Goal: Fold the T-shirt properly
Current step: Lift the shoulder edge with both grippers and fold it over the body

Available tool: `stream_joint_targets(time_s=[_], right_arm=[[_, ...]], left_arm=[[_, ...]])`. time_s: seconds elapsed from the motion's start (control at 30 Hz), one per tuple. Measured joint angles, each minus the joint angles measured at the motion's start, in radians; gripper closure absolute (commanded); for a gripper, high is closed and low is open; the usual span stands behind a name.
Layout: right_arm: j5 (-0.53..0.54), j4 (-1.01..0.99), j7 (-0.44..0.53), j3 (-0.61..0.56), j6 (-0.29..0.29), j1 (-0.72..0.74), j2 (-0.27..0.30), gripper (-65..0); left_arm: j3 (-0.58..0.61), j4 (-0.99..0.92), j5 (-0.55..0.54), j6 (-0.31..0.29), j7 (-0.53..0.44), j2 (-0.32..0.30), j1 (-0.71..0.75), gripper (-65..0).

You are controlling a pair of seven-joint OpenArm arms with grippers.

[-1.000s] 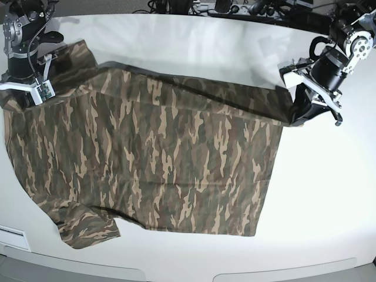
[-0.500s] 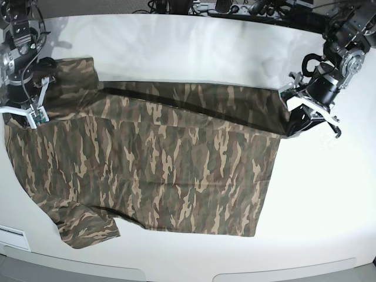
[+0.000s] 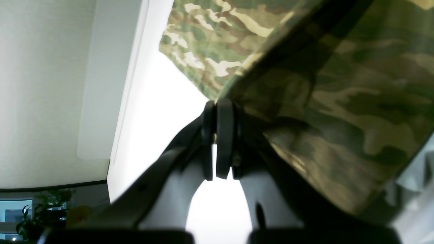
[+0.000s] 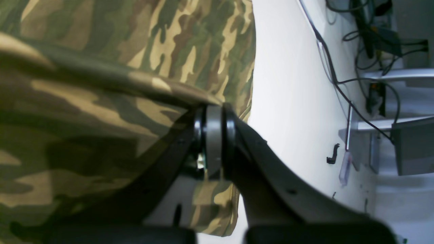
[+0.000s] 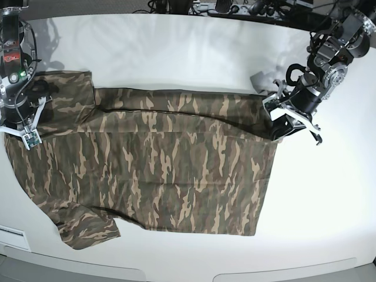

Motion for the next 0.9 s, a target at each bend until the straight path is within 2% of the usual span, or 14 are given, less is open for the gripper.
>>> stream_joint_targets(time_s=[0.1, 0.2, 0.27, 0.4, 0.47, 0.7, 0.77, 0.8, 0.83, 0.9], right_arm=[[0.046, 0.000, 0.001, 0.000, 0.009, 0.017, 0.000, 0.0], [0.079, 0.000, 0.003, 0.000, 0.057, 0.015, 0.000, 0.0], [0.078, 0.000, 0.003, 0.000, 0.056, 0.010, 0.000, 0.0], [0.067, 0.000, 0.005, 0.000, 0.025, 0.014, 0.000, 0.0], [0.067, 0.000, 0.009, 0.000, 0.026, 0.013, 0.000, 0.0], [0.068, 0.000, 0.027, 0.000, 0.026, 0.013, 0.000, 0.0], [0.075, 0.000, 0.035, 0.000, -0.029, 0.013, -0.001, 0.0], [0.076, 0.000, 0.038, 0.000, -0.065, 0.013, -0.001, -3.5], [0.074, 0.000, 0.038, 0.000, -0.089, 0.014, 0.000, -12.1], [0.070, 0.000, 0.037, 0.000, -0.114, 0.014, 0.000, -29.2]], left_arm=[[0.018, -0.029, 0.005, -0.001, 0.001, 0.009, -0.030, 0.0], [0.020, -0.043, 0.015, -0.002, 0.000, 0.012, -0.061, 0.0], [0.020, -0.055, 0.010, -0.002, 0.000, 0.012, -0.087, 0.0], [0.019, -0.057, -0.037, 0.000, 0.000, 0.011, -0.114, 0.0], [0.019, -0.057, -0.038, -0.025, 0.000, 0.012, -0.117, 0.0], [0.019, -0.057, -0.048, -0.027, -0.010, 0.012, -0.117, 0.0], [0.020, -0.057, -0.050, -0.022, -0.012, 0.012, -0.122, 0.0], [0.021, -0.058, -0.071, -0.006, -0.011, 0.012, -0.128, 0.0], [0.021, -0.058, -0.114, 0.023, -0.011, 0.012, -0.133, -3.3], [0.021, -0.065, -0.193, 0.091, -0.007, 0.012, -0.145, -15.4]])
